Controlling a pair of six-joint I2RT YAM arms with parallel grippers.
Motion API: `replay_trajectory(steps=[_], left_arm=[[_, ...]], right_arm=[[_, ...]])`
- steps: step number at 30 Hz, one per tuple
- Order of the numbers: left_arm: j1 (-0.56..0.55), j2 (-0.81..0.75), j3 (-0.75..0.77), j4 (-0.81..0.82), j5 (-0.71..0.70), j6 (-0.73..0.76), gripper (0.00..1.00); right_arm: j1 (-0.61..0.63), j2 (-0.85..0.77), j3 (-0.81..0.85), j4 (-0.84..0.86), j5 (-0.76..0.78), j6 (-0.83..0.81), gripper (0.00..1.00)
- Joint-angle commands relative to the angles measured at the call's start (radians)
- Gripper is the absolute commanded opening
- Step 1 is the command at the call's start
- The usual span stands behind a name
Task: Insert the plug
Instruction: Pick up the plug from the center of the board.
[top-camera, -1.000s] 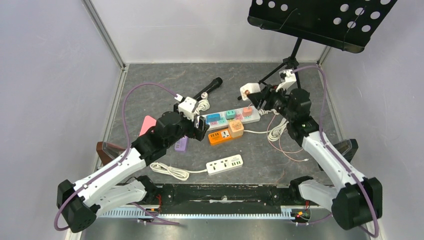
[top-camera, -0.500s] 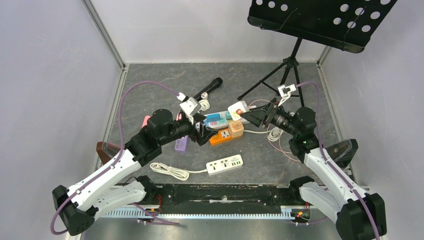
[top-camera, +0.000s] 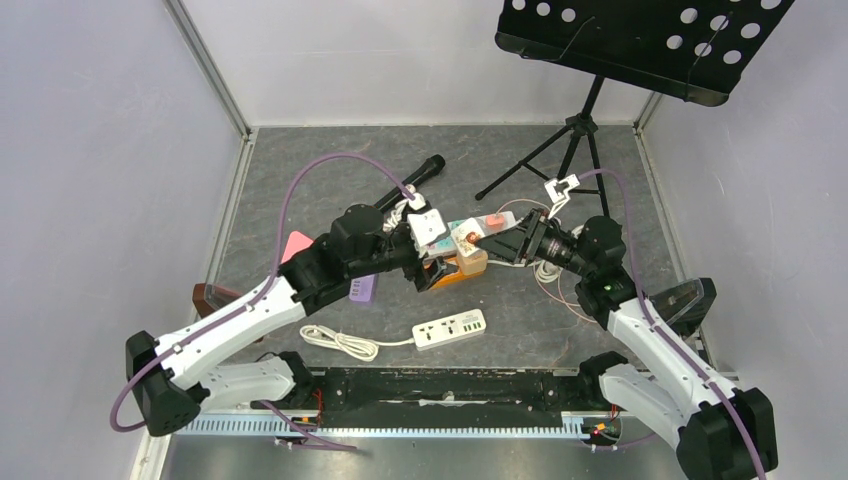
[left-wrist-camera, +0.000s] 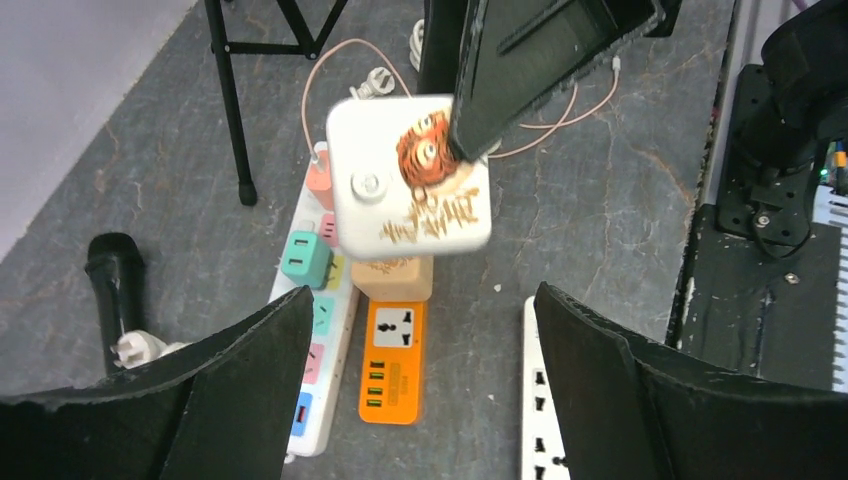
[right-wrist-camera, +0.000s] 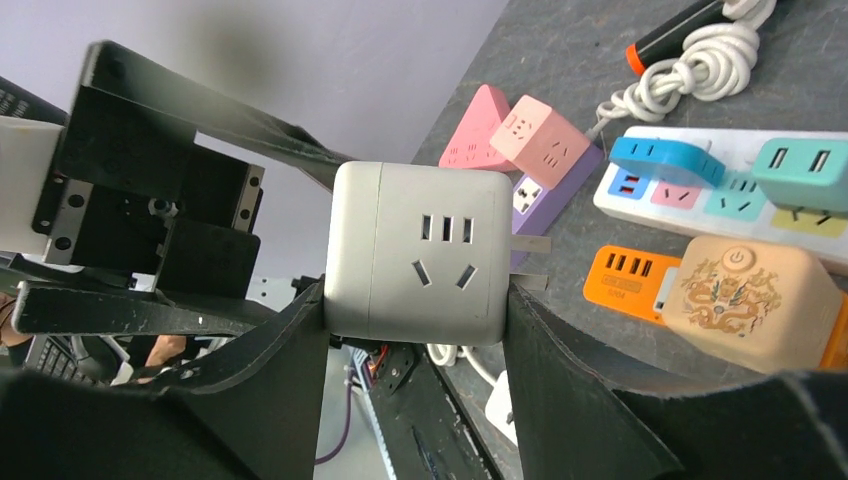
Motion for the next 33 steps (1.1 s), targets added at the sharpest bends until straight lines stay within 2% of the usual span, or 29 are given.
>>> replay_trajectory(steps=[1, 7, 12, 17, 19, 22, 25, 26, 29, 31, 33], left_arm=[[-0.018, 0.055, 0.085, -0.011, 0.03, 0.125, 0.87], [-0.027, 0.127, 0.106, 0.011, -0.007, 0.12, 0.87], [-0.034, 0.147, 0.109, 0.051, 0.036, 0.111, 0.87], [-0.044, 0.183, 0.097, 0.122, 0.012, 0.049, 0.86], [-0.047, 0.194, 0.081, 0.167, -0.027, 0.018, 0.85], [-0.048, 0.2, 0.063, 0.21, -0.06, -0.005, 0.78], [-0.047, 0.202, 0.056, 0.234, -0.048, -0.008, 0.6], [-0.048, 0.203, 0.056, 0.235, -0.043, -0.009, 0.51], [-0.047, 0.206, 0.054, 0.221, -0.035, 0.011, 0.26], [-0.048, 0.208, 0.053, 0.202, -0.031, 0.02, 0.03], [-0.047, 0.204, 0.049, 0.194, -0.047, 0.024, 0.02]], right_arm=[[0.02, -0.006, 0.025, 0.019, -0.013, 0.022, 0.35], [0.033, 0.009, 0.023, 0.026, -0.023, 0.043, 0.35], [0.04, 0.016, 0.022, 0.017, -0.023, 0.052, 0.35], [0.047, 0.021, 0.016, 0.019, -0.007, 0.062, 0.35], [0.05, 0.023, 0.014, 0.019, -0.004, 0.065, 0.36], [0.052, 0.024, 0.013, 0.019, -0.003, 0.069, 0.36], [0.053, 0.022, 0.013, 0.005, 0.0, 0.068, 0.38], [0.053, 0.021, 0.013, -0.002, 0.0, 0.068, 0.4], [0.053, 0.007, 0.01, -0.022, 0.006, 0.061, 0.54], [0.053, -0.011, 0.004, -0.028, 0.018, 0.051, 0.63], [0.051, -0.028, 0.009, -0.057, 0.033, 0.028, 0.79]])
